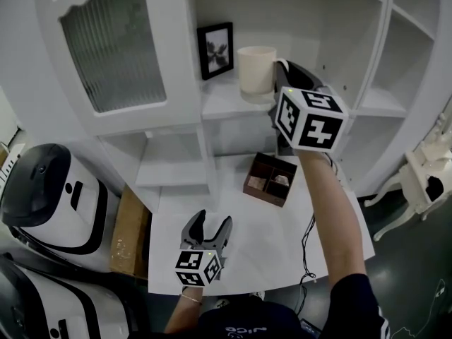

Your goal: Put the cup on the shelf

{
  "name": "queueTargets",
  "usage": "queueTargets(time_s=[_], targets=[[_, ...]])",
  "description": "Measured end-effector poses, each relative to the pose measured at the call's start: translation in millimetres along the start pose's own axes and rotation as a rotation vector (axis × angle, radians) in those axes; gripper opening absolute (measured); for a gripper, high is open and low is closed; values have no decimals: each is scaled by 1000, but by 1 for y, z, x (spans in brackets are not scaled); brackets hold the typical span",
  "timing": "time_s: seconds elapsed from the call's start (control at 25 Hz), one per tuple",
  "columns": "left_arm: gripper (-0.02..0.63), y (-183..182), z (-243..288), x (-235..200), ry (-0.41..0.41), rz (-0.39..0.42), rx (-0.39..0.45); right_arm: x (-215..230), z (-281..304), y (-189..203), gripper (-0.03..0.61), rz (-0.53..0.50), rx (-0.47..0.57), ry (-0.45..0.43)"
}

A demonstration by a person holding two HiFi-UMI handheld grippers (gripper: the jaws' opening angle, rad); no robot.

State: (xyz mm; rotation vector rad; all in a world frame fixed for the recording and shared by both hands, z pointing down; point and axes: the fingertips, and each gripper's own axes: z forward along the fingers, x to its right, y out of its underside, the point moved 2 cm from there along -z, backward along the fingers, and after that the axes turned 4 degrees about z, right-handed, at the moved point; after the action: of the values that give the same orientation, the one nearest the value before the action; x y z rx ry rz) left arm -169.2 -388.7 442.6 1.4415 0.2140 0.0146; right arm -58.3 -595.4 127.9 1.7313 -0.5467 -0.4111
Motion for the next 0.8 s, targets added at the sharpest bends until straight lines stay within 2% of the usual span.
queueTargets(time_s=[0.36,0.6,0.8], targets=[[299,2,-3,-13,-23,-34,5,2,28,19,48,-15,-106,33],[299,3,-1,-18,-28,-30,-7,1,35,27,49,-84,-114,77],[299,6,-1,-23,-37,-32,-19,-4,36,27,47,-138,-113,70]])
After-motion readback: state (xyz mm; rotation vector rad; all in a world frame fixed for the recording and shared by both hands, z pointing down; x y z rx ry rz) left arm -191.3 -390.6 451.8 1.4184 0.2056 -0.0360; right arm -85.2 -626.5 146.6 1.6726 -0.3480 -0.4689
